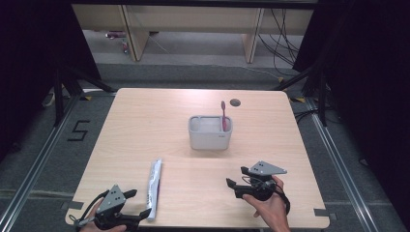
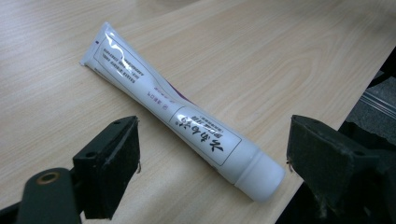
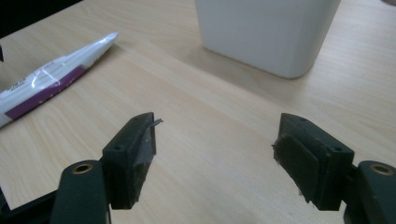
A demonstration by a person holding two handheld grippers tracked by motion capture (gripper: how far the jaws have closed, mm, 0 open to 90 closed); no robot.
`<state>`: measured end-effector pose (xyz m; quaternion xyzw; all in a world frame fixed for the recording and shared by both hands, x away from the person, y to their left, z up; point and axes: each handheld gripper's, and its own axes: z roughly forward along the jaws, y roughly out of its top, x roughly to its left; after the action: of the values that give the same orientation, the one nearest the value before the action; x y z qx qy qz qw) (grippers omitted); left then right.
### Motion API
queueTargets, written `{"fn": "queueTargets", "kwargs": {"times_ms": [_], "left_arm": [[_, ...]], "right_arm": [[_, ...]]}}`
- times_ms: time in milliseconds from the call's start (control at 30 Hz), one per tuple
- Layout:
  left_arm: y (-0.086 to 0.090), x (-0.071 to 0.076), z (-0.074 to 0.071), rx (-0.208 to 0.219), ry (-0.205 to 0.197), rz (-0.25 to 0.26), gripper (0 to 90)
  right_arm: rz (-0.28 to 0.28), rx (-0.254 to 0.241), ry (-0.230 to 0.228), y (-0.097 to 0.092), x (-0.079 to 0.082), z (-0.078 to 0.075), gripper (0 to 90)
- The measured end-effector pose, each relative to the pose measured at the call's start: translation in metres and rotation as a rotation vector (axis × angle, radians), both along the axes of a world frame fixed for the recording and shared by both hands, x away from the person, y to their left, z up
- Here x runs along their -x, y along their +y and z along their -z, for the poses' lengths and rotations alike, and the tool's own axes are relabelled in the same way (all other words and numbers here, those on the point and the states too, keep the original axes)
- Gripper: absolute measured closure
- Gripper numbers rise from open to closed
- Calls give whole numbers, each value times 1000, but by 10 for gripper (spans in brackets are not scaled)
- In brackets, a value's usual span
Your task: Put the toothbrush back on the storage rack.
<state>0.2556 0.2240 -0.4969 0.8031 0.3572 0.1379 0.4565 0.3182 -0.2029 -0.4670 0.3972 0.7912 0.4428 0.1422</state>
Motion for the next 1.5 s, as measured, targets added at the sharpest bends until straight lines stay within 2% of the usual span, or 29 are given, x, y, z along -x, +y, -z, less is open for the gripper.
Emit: {"fn": "queueTargets", "kwargs": {"times_ms": [67, 100, 133, 167, 200, 233, 267, 333, 367, 467, 500, 533, 567, 633, 667, 700, 733, 800, 867, 900, 1000, 1067, 1167, 1200, 1267, 1300, 1333, 1500], "left_arm": [[0, 0, 0, -5, -1, 5, 170], [0, 1, -1, -18, -1, 2, 170], [0, 0, -1, -12, -3, 8, 170], [0, 0, -1, -8, -3, 9, 170], [0, 0, -1, -11, -4, 7, 171], [0, 1, -1, -4, 2, 0, 171], [0, 0, -1, 3, 2, -5, 171], [1, 0, -1, -5, 1, -3, 171], [1, 0, -1, -6, 1, -4, 170], [1, -1, 0, -8, 2, -1, 170], [0, -1, 0, -2, 6, -4, 170], [0, -1, 0, -1, 6, -6, 170], [0, -1, 1, -4, 8, -8, 171], [1, -1, 0, -11, 8, -7, 170], [1, -1, 0, -12, 8, -6, 171], [1, -1, 0, -12, 8, -6, 170], [1, -1, 0, -12, 8, -6, 170], [0, -1, 1, -6, 1, -14, 171], [-1, -1, 1, -5, 13, -6, 170], [0, -1, 1, -9, 13, -5, 170], [0, -2, 1, -11, 11, 0, 170], [0, -1, 0, -11, 13, -4, 171], [0, -1, 0, -6, 12, -3, 170], [0, -1, 0, -7, 13, -3, 170], [-1, -1, 0, -11, 14, -3, 170], [-1, -1, 0, -9, 14, -1, 170], [-1, -1, 0, -7, 14, 0, 170], [-1, -1, 0, -11, 14, 0, 170]], "right_arm": [[-14, 0, 4, 1, 1, 4, 284], [2, 13, 18, 1, 2, 4, 277], [-2, 17, 28, 1, 3, 5, 272], [-8, 23, 18, 1, 3, 7, 270], [-19, 11, 30, 1, 4, 8, 264], [-5, 27, 27, 1, 6, 7, 263], [-3, 16, 46, 2, 8, 8, 263], [-12, 28, 34, 2, 10, 9, 258], [15, 26, 56, 3, 13, 9, 253], [-9, 56, 41, 2, 14, 11, 249], [-29, 41, 52, 2, 14, 13, 247], [-3, 51, 63, 2, 17, 13, 248], [-8, 42, 70, 3, 18, 14, 248], [-13, 65, 64, 2, 21, 15, 248], [10, 67, 83, 4, 24, 16, 247], [-12, 72, 62, 2, 23, 18, 246], [-12, 70, 76, 2, 25, 18, 246], [-7, 96, 56, 1, 27, 19, 246], [-8, 89, 63, 1, 29, 20, 244], [-13, 104, 59, 0, 30, 21, 243], [3, 93, 74, -1, 35, 21, 243], [6, 94, 59, -2, 37, 21, 245], [10, 86, 78, -3, 42, 20, 245], [7, 78, 72, -3, 43, 22, 245], [3, 99, 75, -5, 45, 21, 245], [13, 82, 87, -4, 47, 22, 245], [-13, 83, 75, -6, 46, 24, 245], [-3, 89, 77, -8, 53, 23, 249]]}}
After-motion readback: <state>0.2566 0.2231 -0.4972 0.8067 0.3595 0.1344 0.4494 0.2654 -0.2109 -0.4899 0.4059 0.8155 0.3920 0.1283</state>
